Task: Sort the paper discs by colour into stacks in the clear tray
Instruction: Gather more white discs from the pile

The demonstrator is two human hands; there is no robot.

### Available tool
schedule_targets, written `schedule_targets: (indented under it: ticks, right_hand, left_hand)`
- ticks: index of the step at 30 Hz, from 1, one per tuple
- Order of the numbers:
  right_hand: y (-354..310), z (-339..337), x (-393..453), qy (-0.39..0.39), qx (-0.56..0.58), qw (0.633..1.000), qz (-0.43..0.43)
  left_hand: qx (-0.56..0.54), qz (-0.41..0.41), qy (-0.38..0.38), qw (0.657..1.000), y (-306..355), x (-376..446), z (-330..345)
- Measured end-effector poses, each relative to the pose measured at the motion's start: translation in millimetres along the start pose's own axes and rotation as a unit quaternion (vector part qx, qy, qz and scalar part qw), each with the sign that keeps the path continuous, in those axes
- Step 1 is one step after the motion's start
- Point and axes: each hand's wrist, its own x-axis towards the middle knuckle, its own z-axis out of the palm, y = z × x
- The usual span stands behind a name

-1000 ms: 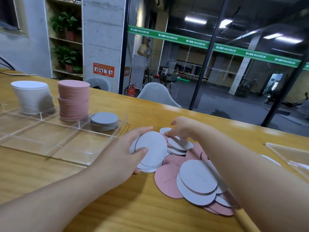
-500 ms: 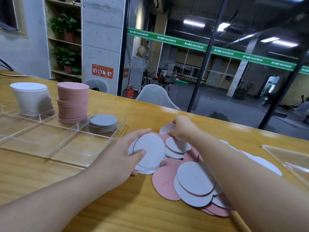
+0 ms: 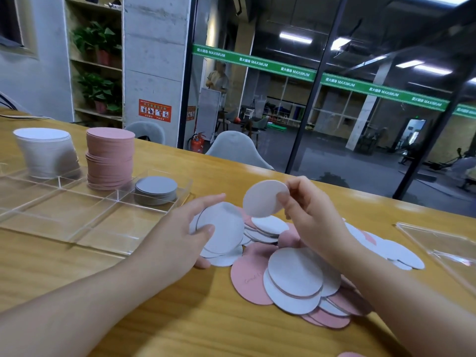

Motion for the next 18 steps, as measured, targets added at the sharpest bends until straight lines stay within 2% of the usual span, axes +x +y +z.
schedule_targets:
  ticks: [3, 7, 12, 15, 18]
  right_hand:
    - [-6, 2, -11, -0.021, 0.026, 0.999, -0.022]
    - [-12, 13, -15, -0.027, -0.021, 0.999, -0.027]
    - [-19, 20, -16, -0.071, -0.064, 0.995, -0.038]
    - [-13, 15, -4, -0.072, -0.121, 0.990, 0.002]
    - [2, 9, 5, -0.125, -0.243, 0.958, 0.088]
  left_hand:
    - [-0.026, 0.005, 0.005, 1.000, -3, 1, 1]
    - [-0.042, 0.014, 0.002, 0.999, -5, 0, 1]
    - [0.001, 0.022, -0.010, 1.000, 1, -4, 2]
    - [0.031, 0.010, -0.003, 0.999, 1, -4, 2]
    - [0.034, 0.003, 0.008, 0.999, 1, -4, 2]
